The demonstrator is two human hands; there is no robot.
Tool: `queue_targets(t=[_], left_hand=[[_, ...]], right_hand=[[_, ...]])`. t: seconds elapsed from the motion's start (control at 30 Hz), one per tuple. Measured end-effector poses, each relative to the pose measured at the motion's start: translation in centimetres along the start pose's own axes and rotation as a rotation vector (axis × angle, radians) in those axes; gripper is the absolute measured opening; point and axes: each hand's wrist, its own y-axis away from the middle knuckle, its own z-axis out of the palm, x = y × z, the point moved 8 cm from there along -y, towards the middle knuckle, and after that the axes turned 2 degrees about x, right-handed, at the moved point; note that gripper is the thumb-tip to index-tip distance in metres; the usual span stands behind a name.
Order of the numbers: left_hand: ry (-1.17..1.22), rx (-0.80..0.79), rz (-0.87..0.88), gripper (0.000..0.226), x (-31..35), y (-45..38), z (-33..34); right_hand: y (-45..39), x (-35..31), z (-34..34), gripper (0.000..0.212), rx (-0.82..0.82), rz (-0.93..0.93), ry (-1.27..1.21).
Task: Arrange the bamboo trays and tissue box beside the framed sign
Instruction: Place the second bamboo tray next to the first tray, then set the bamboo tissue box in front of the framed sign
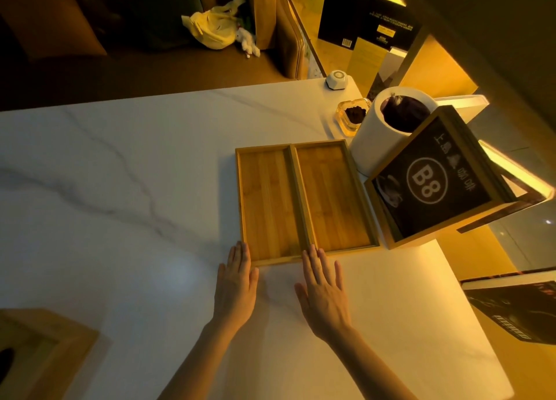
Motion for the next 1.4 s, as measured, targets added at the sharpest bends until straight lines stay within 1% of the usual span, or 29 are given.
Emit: queue_targets(t=[0.2, 0.33, 0.43, 0.6, 0.67, 0.7, 0.77, 0.83, 0.93, 0.97, 1.03, 1.1, 1.13, 1.23, 1.33, 1.4], left_hand=[[0.006, -0.007, -0.005, 0.077, 0.3, 0.2, 0.0], [0.014, -0.001, 0.007, 0.085, 0.6, 0.3, -0.1], [0.010, -0.015, 0.000, 0.073, 0.6, 0.5, 0.0], [-0.004, -0.029, -0.001, 0.070, 0.6, 0.5, -0.3], [-0.001, -0.040, -0.005, 0.063, 0.8, 0.6, -0.6], [0.007, -0.051, -0.007, 0.059, 0.9, 0.6, -0.7], [-0.003, -0.081, 0.002, 0.056, 1.1, 0.6, -0.9], [-0.013, -0.119, 0.009, 0.056, 1.2, 0.4, -1.3], [0.105, -0.146, -0.044, 0.045, 0.7, 0.1, -3.0], [0.125, -0.129, -0.047, 0.037, 0.6, 0.1, -4.0], [0.148, -0.104, -0.035, 0.023, 0.5, 0.3, -6.2], [0.145, -0.082, -0.026, 0.026, 0.2, 1.2, -8.4], [0.143, -0.056, -0.024, 0.029, -0.1, 1.8, -9.7], [0.130, 0.037, -0.014, 0.031, -1.7, 4.0, -13.8], [0.103, 0.164, -0.038, 0.035, -4.3, 6.9, -18.4], [0.075, 0.284, -0.076, 0.036, -6.8, 9.1, -21.3]], right_hand=[[0.2, 0.2, -0.3, 0.062, -0.033, -0.005, 0.002], [0.2, 0.6, -0.2, 0.061, -0.026, -0.009, -0.015], [0.2, 0.8, -0.1, 0.060, -0.020, -0.008, -0.017], [0.3, 0.5, -0.4, 0.062, -0.066, -0.010, -0.012], [0.2, 0.3, -0.7, 0.064, -0.050, -0.007, -0.018], [0.1, 0.1, -1.2, 0.063, -0.027, -0.009, -0.024], [0.0, -0.5, -2.3, 0.055, -0.030, -0.041, -0.034], [-0.5, -1.2, -2.9, 0.053, -0.120, -0.066, -0.061], [-1.5, -2.0, -5.0, 0.047, -0.166, 0.000, -0.056], [-1.8, -2.5, -5.9, 0.042, -0.173, 0.022, -0.066], [-2.2, -4.5, -7.6, 0.031, -0.218, -0.050, -0.032], [-2.6, -7.0, -9.1, 0.026, -0.222, -0.173, 0.014], [-2.8, -8.2, -9.9, 0.026, -0.202, -0.204, -0.012], [-3.1, -11.5, -11.9, 0.036, -0.134, -0.185, -0.229], [-2.7, -16.4, -13.2, 0.038, -0.077, -0.302, -0.312], [-1.9, -19.6, -13.8, 0.038, -0.058, -0.366, -0.382]])
